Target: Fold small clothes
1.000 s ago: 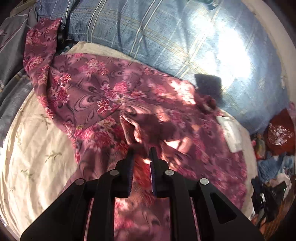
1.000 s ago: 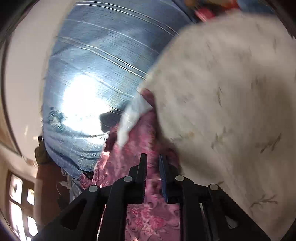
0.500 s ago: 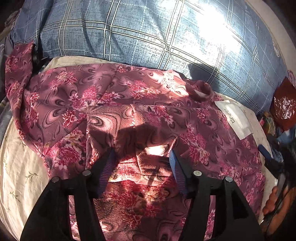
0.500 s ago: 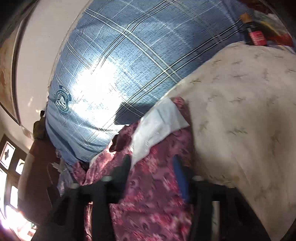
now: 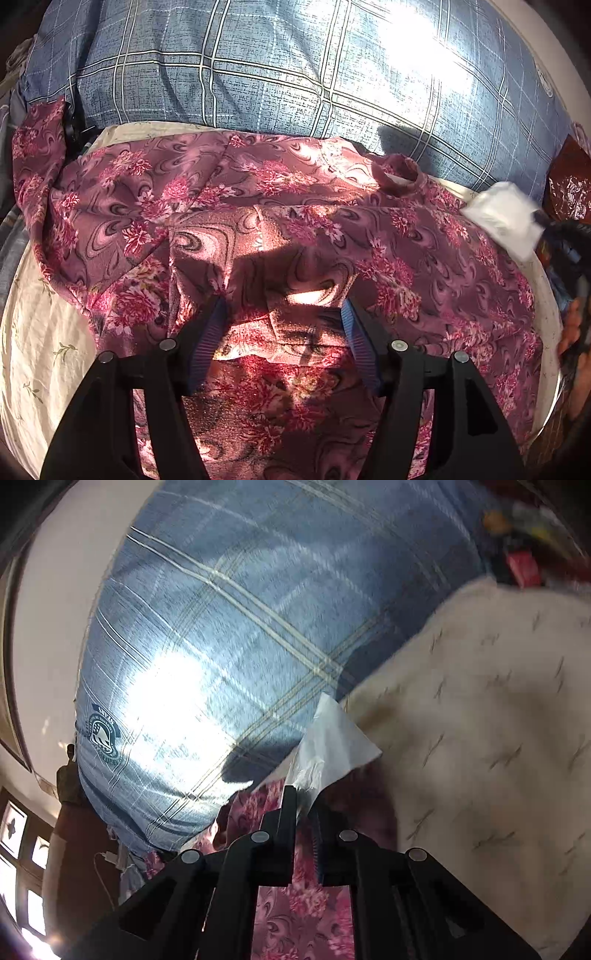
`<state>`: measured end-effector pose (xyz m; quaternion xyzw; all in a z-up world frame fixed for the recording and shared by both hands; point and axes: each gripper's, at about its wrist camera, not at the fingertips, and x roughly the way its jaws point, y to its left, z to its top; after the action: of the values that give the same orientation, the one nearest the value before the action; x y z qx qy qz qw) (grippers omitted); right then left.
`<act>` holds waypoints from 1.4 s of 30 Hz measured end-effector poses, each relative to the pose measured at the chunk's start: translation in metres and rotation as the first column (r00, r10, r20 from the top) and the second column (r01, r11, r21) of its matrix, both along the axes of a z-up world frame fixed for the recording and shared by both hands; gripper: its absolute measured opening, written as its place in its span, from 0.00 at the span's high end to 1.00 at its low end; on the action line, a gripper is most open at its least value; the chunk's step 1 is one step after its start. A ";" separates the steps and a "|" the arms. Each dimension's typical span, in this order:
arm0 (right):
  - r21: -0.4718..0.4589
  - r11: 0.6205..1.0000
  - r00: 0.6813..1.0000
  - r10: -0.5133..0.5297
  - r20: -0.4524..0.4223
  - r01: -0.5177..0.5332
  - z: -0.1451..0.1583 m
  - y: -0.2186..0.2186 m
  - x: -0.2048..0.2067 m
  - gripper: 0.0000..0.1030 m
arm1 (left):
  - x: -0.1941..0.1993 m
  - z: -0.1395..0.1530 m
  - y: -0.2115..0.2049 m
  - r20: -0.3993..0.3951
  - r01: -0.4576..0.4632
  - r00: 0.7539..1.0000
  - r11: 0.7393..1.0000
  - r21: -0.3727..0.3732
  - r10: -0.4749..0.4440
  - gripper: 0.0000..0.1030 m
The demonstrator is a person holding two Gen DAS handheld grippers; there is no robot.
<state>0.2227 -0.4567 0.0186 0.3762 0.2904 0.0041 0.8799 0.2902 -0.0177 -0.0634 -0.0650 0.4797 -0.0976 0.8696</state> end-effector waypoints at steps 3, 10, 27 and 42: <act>-0.180 0.977 0.992 -0.100 0.076 0.113 0.062 -0.058 -0.027 0.95 | -0.001 -0.002 -0.005 0.012 0.004 1.000 1.000 0.023 -0.005 0.33; -0.425 0.723 0.822 -0.561 0.100 0.545 0.150 -0.228 -0.131 0.37 | -0.004 -0.004 -0.018 0.039 0.010 0.999 0.995 0.096 -0.014 0.23; -0.236 0.966 0.995 0.099 -0.030 -0.103 0.029 -0.021 -0.091 0.46 | -0.014 0.033 0.063 -0.045 -0.112 0.993 0.993 -0.042 0.110 0.21; -0.260 0.902 0.936 0.310 -0.165 -0.344 -0.016 0.131 -0.029 0.49 | -0.004 0.015 0.123 -0.108 -0.136 0.987 0.973 -0.186 0.117 0.21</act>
<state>0.1934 -0.3256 0.0025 0.1910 0.3991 0.0876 0.8925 0.2866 0.1053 -0.0487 -0.1840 0.5043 -0.0845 0.8394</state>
